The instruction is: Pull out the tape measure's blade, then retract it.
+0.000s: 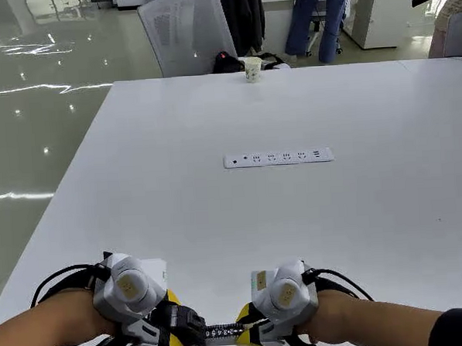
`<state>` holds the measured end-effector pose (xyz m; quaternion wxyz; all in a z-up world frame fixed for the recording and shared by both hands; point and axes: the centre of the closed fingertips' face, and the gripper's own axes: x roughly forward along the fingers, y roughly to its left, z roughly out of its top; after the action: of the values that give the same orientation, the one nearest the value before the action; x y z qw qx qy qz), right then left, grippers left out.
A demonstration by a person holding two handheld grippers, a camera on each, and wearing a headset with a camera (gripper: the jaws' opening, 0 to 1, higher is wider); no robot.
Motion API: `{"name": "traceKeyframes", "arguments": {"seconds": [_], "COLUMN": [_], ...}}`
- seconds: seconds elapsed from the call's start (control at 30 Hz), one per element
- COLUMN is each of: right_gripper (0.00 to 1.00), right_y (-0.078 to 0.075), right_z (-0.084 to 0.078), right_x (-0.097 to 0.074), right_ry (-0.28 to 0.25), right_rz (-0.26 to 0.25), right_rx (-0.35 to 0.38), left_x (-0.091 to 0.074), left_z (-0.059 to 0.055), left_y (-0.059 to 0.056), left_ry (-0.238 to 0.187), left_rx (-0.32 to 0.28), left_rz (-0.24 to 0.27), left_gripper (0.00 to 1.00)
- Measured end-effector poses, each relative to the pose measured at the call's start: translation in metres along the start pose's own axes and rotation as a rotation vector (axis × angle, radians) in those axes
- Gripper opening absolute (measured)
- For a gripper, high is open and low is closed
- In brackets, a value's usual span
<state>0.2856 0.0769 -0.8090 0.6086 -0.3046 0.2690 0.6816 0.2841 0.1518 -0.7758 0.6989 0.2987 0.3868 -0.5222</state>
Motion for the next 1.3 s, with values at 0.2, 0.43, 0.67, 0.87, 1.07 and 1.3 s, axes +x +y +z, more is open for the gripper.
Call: {"name": "traceKeyframes", "arguments": {"seconds": [0.2, 0.43, 0.67, 0.87, 1.07, 1.3], "right_gripper": [0.11, 0.11, 0.11, 0.11, 0.11, 0.11], "right_y": [0.000, 0.000, 0.000, 0.001, 0.001, 0.000], "right_z": [-0.002, -0.006, -0.009, -0.012, -0.015, -0.018], "right_x": [-0.003, -0.007, -0.010, -0.013, -0.015, -0.017], "right_ry": [0.000, 0.004, 0.004, 0.000, 0.005, 0.009], "right_rz": [0.001, 0.003, 0.001, -0.003, 0.000, 0.002], "right_rx": [0.003, 0.005, 0.009, 0.017, 0.015, 0.015], "left_x": [0.000, 0.000, 0.000, 0.000, 0.000, 0.000], "left_z": [0.000, 0.000, 0.000, 0.000, 0.000, 0.000], "left_y": [0.000, 0.000, 0.000, 0.000, 0.000, 0.000], "left_ry": [0.001, 0.002, 0.004, 0.007, 0.008, 0.005], "left_rx": [-0.001, -0.003, -0.005, -0.004, -0.003, -0.006], "left_rz": [0.001, 0.003, 0.004, 0.006, 0.008, 0.010], "left_gripper": [0.32, 0.32, 0.32, 0.32, 0.32, 0.32]}}
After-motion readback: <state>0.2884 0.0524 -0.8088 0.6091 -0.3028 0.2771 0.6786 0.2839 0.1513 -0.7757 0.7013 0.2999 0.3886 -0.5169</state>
